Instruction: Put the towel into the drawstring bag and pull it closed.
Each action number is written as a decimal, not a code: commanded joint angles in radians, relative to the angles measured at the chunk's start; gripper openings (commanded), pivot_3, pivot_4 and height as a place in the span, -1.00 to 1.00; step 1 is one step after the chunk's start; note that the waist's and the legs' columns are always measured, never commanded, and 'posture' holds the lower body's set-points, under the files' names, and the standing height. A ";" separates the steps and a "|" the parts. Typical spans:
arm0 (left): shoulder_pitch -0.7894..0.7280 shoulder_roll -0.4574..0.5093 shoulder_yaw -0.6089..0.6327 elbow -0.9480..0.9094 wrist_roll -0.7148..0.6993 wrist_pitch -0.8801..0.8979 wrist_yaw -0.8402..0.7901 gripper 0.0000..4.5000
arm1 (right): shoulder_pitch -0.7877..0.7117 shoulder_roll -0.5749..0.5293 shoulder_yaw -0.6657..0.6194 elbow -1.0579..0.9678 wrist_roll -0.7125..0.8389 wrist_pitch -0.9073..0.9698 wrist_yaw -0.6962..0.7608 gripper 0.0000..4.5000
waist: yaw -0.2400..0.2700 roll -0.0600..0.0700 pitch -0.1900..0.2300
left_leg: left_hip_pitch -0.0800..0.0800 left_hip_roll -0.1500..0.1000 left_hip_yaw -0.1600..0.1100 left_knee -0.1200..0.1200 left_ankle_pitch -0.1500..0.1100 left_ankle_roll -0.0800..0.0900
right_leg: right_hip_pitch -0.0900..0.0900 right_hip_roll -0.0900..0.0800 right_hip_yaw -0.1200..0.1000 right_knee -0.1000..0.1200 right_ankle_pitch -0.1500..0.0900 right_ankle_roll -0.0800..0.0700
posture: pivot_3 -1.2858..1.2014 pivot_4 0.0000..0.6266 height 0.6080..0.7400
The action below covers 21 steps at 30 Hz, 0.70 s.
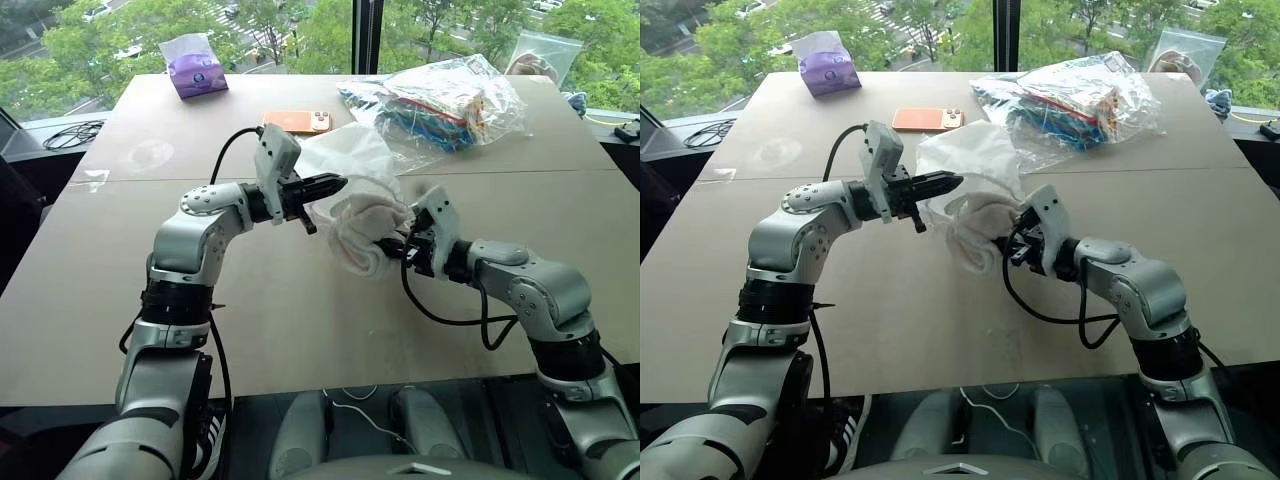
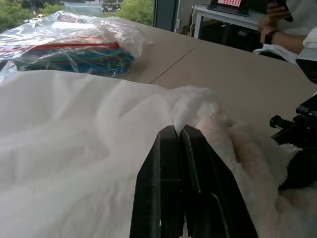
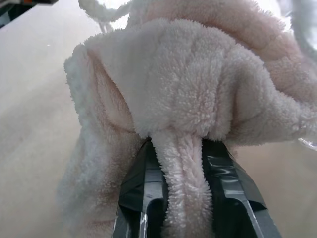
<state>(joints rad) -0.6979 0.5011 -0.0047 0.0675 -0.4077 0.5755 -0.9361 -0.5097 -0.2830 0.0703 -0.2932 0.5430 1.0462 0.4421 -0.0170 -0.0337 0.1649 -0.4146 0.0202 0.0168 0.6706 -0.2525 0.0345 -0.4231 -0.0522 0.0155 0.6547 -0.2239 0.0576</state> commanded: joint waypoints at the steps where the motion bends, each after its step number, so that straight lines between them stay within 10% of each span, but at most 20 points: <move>1: 0.015 0.023 -0.012 -0.057 -0.007 -0.007 -0.025 -1.00 | -0.044 0.085 -0.105 -0.009 0.055 0.043 -0.091 -0.93 | 0.001 0.000 0.000 | 0.000 0.000 0.000 0.000 0.000 0.000 | 0.000 0.000 0.000 0.000 0.000 0.000 | 0.03 -0.52 1.00; 13: 0.039 0.009 -0.040 -0.109 -0.047 0.040 -0.049 -1.00 | -0.098 0.511 -0.401 0.072 0.167 0.131 -0.492 -0.93 | 0.003 0.003 0.002 | 0.000 0.001 0.000 0.000 0.000 0.000 | 0.000 -0.001 0.000 0.000 0.000 0.000 | 0.03 -0.52 1.00; 21: 0.036 -0.004 -0.028 -0.113 -0.077 0.076 -0.038 -1.00 | -0.104 0.682 -0.521 0.183 0.518 -0.021 -0.750 -0.93 | -0.005 0.006 0.004 | 0.000 0.001 0.000 0.000 0.000 0.000 | -0.001 -0.001 0.000 0.001 0.000 0.000 | 0.03 -0.52 1.00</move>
<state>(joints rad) -0.6571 0.4967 -0.0496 0.0020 -0.4607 0.6499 -0.9728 -0.5739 0.1458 -0.4276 -0.0961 0.9660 1.0811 -0.2630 -0.0225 -0.0272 0.1688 -0.4144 0.0208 0.0172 0.6700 -0.2524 0.0345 -0.4237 -0.0530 0.0161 0.6555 -0.2239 0.0576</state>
